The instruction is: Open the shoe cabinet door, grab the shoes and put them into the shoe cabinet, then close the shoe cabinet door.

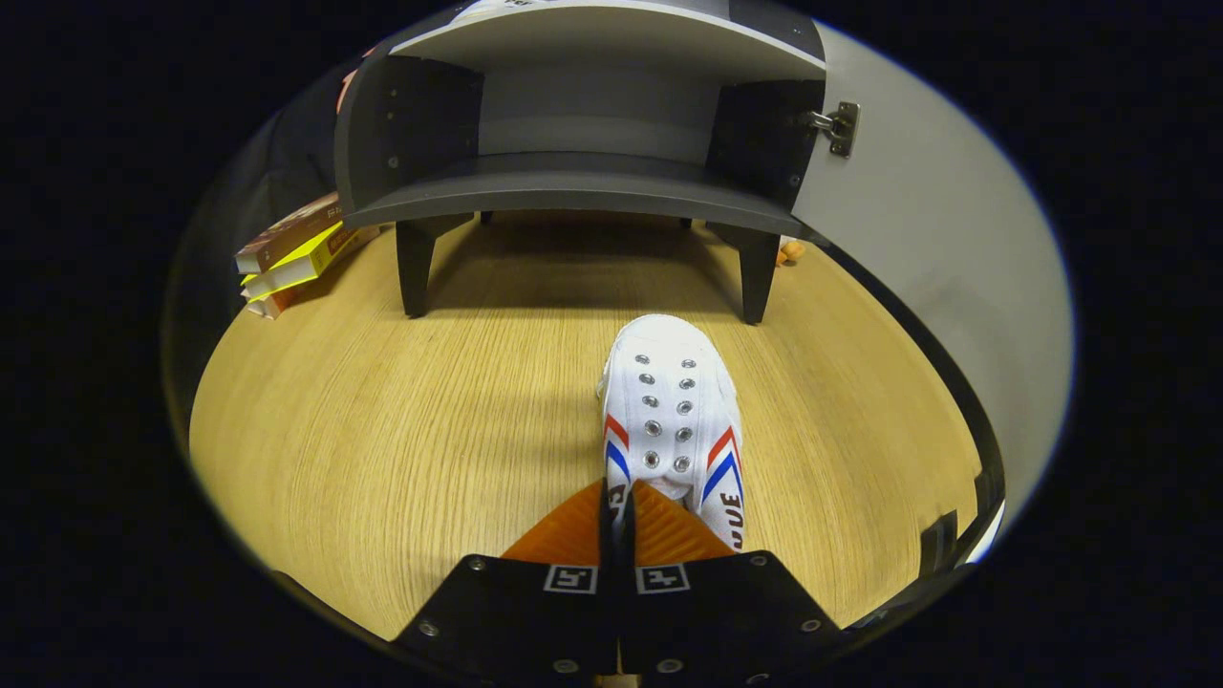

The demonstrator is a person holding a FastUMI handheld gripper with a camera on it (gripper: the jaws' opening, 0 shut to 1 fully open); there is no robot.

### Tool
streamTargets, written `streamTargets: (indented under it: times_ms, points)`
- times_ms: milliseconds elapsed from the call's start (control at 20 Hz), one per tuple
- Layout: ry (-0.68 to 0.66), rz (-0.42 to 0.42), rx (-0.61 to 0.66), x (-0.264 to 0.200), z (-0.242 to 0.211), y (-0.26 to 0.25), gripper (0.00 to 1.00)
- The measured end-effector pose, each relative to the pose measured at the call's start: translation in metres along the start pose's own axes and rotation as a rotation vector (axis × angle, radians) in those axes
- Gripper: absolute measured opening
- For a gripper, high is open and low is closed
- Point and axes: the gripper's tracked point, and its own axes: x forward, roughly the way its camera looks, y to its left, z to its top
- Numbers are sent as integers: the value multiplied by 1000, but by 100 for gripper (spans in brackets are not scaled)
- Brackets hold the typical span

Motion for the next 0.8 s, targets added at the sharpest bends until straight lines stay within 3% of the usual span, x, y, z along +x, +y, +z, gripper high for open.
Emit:
streamTargets:
  times_ms: [300,800]
  points:
    - [-54,22,135,-24,28,-7,0]
    - [-212,27,137,-123,105,-17,0]
